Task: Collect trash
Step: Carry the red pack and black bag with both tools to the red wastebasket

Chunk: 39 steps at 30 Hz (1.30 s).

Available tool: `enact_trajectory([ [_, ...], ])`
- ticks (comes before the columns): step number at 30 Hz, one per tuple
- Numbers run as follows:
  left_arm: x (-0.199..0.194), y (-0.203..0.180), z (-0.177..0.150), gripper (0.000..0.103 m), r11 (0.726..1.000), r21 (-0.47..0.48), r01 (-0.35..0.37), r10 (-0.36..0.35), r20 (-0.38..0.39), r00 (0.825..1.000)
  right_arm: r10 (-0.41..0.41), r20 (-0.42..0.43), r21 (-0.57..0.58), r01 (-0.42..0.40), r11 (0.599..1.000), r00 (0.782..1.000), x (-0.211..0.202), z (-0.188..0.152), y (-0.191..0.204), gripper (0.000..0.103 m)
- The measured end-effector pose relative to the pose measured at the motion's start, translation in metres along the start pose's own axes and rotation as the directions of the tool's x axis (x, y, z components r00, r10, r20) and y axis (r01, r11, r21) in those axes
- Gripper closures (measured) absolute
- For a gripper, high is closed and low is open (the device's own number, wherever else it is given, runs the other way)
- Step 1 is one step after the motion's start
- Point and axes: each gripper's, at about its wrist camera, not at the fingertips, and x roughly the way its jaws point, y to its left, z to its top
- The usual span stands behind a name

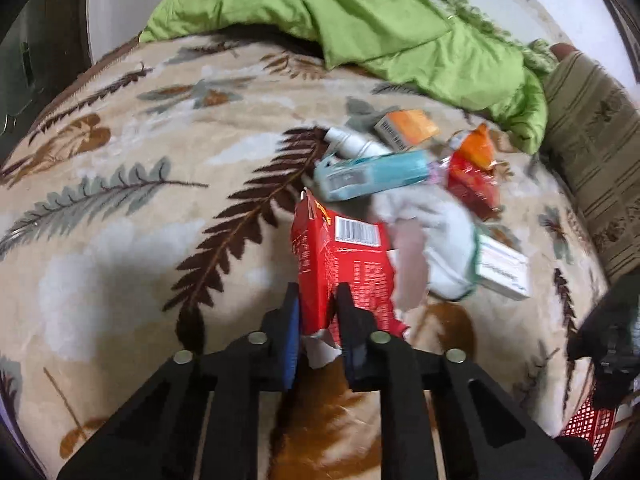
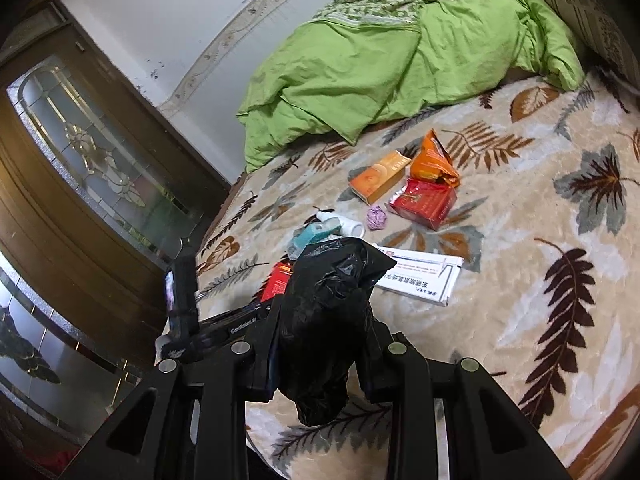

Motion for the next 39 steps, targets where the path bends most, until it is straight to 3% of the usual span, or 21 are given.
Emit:
enact_trajectory([
  [14,-0.085,-0.043,-0.018,0.092,0.991,0.063,0.117,-0.123,0.106,0.987,-0.040,0.066,-0.046,0.043,0.998,0.997,-0.031,-0.009,0.021,0.075],
  [24,-0.111,-0.094,-0.034,0.092,0.968,0.163,0.190,-0.208,0.104,0.973,-0.076,0.117,0.003,0.077,0.997,0.990,-0.071,-0.020,0.004,0.076],
  [32,-0.116,-0.139,-0.041,0.092,0.937,0.246,0.249,-0.273,0.069,0.959,-0.144,0.144,0.072,0.135,0.988,0.979,-0.119,-0.037,-0.028,0.076],
  [39,-0.117,-0.196,-0.051,0.092,0.882,0.333,0.334,-0.357,0.008,0.934,-0.236,0.202,0.173,0.203,0.964,0.950,-0.179,-0.053,-0.064,0.076],
])
